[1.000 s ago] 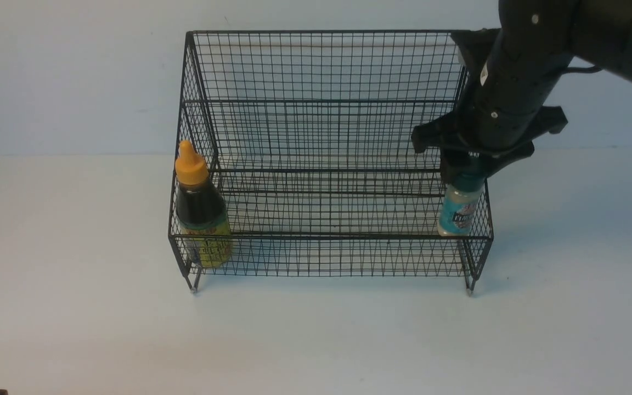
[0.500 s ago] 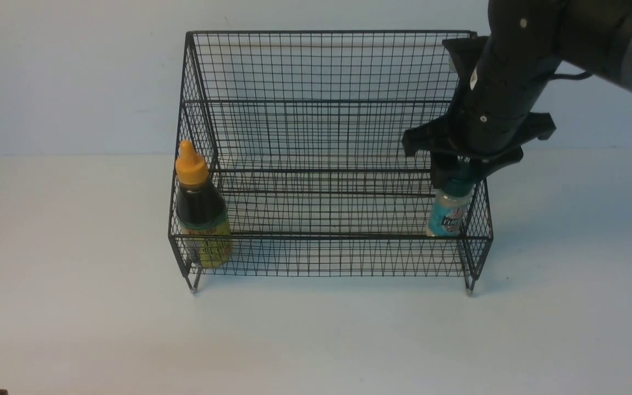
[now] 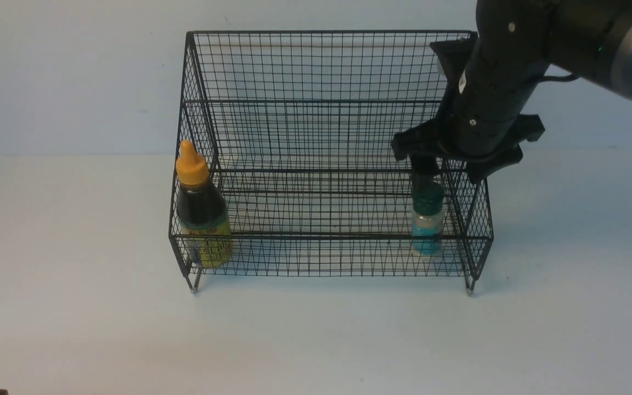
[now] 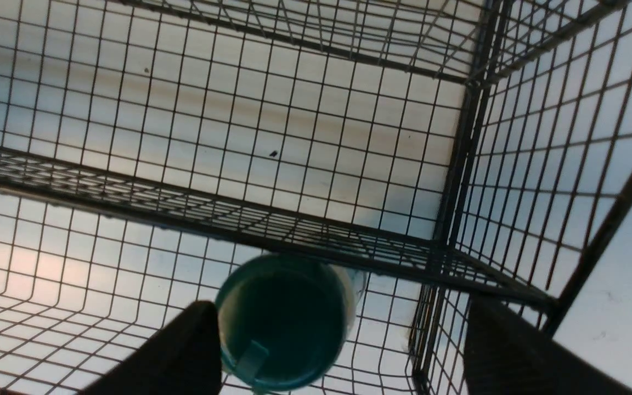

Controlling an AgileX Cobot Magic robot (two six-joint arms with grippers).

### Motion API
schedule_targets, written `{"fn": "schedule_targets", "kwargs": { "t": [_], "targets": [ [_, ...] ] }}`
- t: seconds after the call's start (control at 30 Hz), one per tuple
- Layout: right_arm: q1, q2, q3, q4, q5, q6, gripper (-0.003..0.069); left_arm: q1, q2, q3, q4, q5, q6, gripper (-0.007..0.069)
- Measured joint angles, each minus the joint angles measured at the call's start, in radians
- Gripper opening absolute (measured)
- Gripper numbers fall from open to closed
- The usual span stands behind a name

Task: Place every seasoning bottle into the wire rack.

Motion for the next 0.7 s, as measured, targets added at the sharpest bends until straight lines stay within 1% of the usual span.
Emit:
{"fn": "schedule_targets", "kwargs": {
  "t": [0.23, 0.47, 0.53, 0.57, 0.7],
  "targets": [
    [0.0, -0.016, 0.006, 0.002, -0.002, -0.022, 0.0552, 0.0, 0.0, 0.0, 0.0, 0.0, 0.0, -0.0005],
    [0.0, -0.148, 0.011, 0.013, -0.002, -0.082, 0.0541, 0.0, 0.0, 0.0, 0.0, 0.0, 0.0, -0.0005],
    [0.0, -0.24, 0.011, 0.03, 0.001, -0.107, 0.0497, 0.0, 0.0, 0.0, 0.0, 0.0, 0.0, -0.0005],
    [0.0, -0.257, 0.011, 0.033, 0.001, -0.111, 0.0487, 0.0, 0.0, 0.0, 0.0, 0.0, 0.0, -0.0005],
    [0.0, -0.481, 0.032, 0.072, 0.002, -0.139, 0.0328, 0.0, 0.0, 0.0, 0.0, 0.0, 0.0, -0.0005]
  ]
}}
